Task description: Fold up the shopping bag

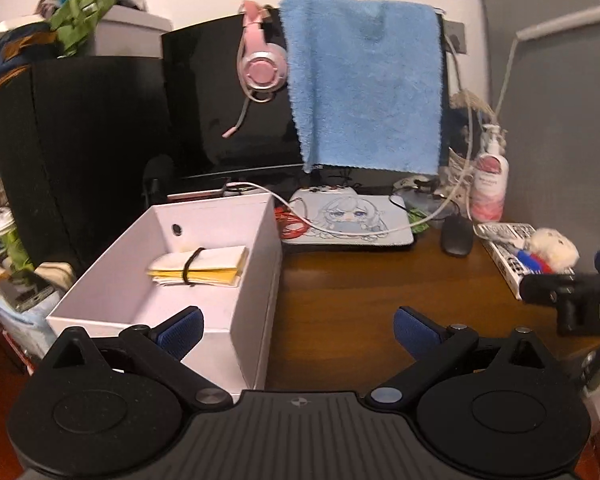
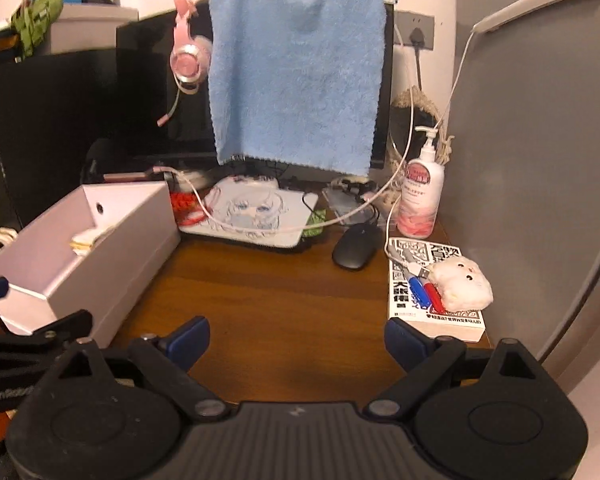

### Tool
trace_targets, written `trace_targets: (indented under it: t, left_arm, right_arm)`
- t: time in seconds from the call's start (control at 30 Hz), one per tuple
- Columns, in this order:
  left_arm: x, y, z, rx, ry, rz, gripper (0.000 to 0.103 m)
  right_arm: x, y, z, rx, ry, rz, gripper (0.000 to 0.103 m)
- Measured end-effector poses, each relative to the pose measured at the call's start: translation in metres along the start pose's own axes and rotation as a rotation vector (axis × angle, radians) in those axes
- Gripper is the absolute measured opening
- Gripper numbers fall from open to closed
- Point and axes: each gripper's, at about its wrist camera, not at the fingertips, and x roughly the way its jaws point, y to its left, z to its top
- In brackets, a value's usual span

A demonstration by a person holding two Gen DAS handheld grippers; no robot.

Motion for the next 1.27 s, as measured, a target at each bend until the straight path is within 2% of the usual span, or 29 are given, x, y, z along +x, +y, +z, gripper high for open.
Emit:
trace_targets:
  t: [0.4,1.27]
  left_arm:
    - [-0.015,0.007,0.007,-0.099,0.018,0.01,0.102]
    - [-0.018,0.008,0.007,-0.093,0.025,0.011,0.102]
  right_arm:
    - [-0.027,0.008,-0.004,0.04,-0.069,0.04,0.094]
    - [-0.039,0.026,-0.005,0.003,-0.076,0.064,0.094]
